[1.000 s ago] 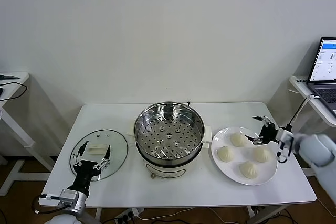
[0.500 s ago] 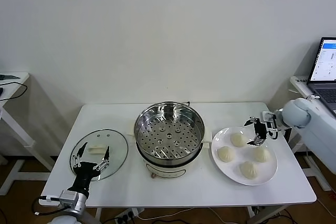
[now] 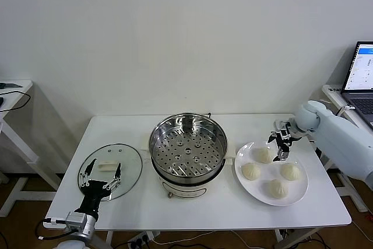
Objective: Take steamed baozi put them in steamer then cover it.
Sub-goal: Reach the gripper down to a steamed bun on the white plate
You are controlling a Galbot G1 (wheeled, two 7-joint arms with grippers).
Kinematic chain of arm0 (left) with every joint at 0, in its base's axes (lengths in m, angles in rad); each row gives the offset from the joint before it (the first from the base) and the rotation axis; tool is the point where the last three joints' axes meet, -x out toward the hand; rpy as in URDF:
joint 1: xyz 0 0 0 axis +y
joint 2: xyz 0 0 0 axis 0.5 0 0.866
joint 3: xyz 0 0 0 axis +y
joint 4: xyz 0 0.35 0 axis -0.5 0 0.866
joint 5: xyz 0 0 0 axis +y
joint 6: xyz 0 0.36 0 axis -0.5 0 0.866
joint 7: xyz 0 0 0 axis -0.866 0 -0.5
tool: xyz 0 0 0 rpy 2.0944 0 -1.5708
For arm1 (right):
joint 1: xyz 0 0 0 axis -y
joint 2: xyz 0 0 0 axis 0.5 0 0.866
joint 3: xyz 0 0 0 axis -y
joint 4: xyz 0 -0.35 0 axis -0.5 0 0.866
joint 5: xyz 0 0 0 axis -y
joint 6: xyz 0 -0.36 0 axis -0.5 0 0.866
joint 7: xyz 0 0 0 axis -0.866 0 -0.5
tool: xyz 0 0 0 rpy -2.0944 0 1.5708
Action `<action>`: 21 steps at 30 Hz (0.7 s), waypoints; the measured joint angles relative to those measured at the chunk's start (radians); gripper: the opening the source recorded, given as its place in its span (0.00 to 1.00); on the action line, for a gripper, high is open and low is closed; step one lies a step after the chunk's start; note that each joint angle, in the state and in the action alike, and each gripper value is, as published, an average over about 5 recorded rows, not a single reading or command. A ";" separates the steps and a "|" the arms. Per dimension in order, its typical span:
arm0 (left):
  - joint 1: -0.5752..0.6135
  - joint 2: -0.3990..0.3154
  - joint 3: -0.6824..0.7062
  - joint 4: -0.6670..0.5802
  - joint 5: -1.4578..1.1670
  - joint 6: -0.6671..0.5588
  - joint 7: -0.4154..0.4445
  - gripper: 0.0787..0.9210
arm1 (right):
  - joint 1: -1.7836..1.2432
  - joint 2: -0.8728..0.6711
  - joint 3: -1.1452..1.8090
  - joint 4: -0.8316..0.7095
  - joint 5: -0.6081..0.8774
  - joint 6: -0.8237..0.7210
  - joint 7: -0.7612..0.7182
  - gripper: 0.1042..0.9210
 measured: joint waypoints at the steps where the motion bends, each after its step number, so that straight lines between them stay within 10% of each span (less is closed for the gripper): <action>1: 0.001 0.000 0.000 0.000 0.000 0.000 0.000 0.88 | -0.002 0.006 0.001 -0.007 -0.006 0.001 0.000 0.88; 21: 0.002 -0.005 0.004 0.003 0.004 -0.005 -0.001 0.88 | -0.038 0.064 0.041 -0.071 -0.084 0.021 0.010 0.84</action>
